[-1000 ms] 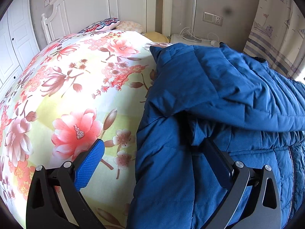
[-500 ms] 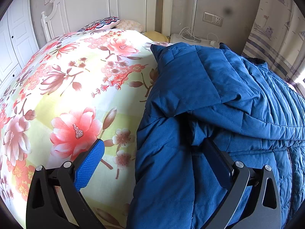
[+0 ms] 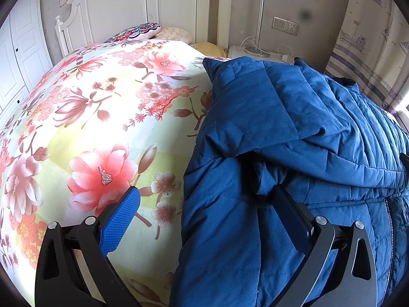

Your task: Fold large clothes

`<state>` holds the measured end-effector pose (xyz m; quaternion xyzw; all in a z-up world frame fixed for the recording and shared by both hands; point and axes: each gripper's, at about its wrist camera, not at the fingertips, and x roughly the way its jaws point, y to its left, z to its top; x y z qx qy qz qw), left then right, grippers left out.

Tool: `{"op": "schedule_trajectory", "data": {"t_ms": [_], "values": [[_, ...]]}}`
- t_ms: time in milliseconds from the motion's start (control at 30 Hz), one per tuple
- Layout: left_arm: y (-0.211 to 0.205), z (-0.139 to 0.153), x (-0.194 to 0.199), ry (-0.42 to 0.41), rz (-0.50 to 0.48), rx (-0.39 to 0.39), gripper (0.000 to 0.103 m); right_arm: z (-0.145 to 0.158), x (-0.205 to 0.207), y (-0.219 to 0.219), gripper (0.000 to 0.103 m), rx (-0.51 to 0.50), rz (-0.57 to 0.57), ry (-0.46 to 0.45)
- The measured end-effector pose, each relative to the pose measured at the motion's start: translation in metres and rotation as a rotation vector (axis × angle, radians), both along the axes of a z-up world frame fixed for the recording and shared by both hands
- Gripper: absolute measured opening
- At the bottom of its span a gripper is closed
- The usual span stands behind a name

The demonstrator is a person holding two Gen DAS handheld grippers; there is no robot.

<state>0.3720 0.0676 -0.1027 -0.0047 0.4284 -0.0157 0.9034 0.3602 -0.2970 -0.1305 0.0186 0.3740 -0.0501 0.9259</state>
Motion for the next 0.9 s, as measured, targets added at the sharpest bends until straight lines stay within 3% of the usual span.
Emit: {"op": "schedule_trajectory", "data": {"t_ms": [67, 133, 167, 233, 300, 333, 433, 500, 600, 700, 767, 900], "values": [[0.0, 0.0, -0.001, -0.003, 0.003, 0.002, 0.099, 0.0, 0.0, 0.001, 0.064, -0.001, -0.001, -0.004], [0.008, 0.011, -0.011, -0.058, 0.053, -0.012, 0.098, 0.001, 0.003, -0.002, 0.064, -0.004, -0.002, -0.005], [0.014, 0.021, -0.02, -0.104, 0.084, -0.039, 0.089, 0.001, 0.003, -0.002, 0.064, -0.009, -0.002, -0.006], [0.034, 0.061, -0.042, -0.259, 0.121, -0.224, 0.089, 0.001, 0.004, 0.001, 0.065, -0.023, -0.002, -0.004], [0.038, 0.092, -0.043, -0.325, 0.118, -0.32, 0.092, 0.001, 0.004, 0.004, 0.066, -0.038, -0.004, -0.001], [0.031, 0.107, -0.033, -0.319, 0.083, -0.325, 0.093, 0.001, 0.004, 0.006, 0.066, -0.047, -0.005, 0.0], [-0.016, 0.125, 0.009, -0.287, -0.025, -0.186, 0.094, 0.001, 0.004, 0.007, 0.066, -0.057, -0.007, -0.002], [-0.044, 0.117, 0.037, -0.242, -0.081, -0.111, 0.096, 0.0, 0.004, 0.007, 0.066, -0.054, -0.007, -0.001], [-0.074, 0.078, 0.083, -0.103, -0.108, -0.05, 0.096, 0.001, 0.004, 0.007, 0.066, -0.047, -0.006, -0.001], [-0.086, 0.021, 0.106, 0.043, -0.108, -0.008, 0.099, 0.001, 0.004, 0.007, 0.067, -0.046, -0.002, -0.002], [-0.095, 0.005, 0.094, -0.07, -0.153, 0.086, 0.099, 0.001, 0.004, 0.008, 0.067, -0.044, 0.002, -0.003], [-0.094, 0.004, 0.092, -0.068, -0.14, 0.098, 0.099, 0.003, 0.002, 0.003, 0.069, 0.004, 0.006, -0.003]]}}
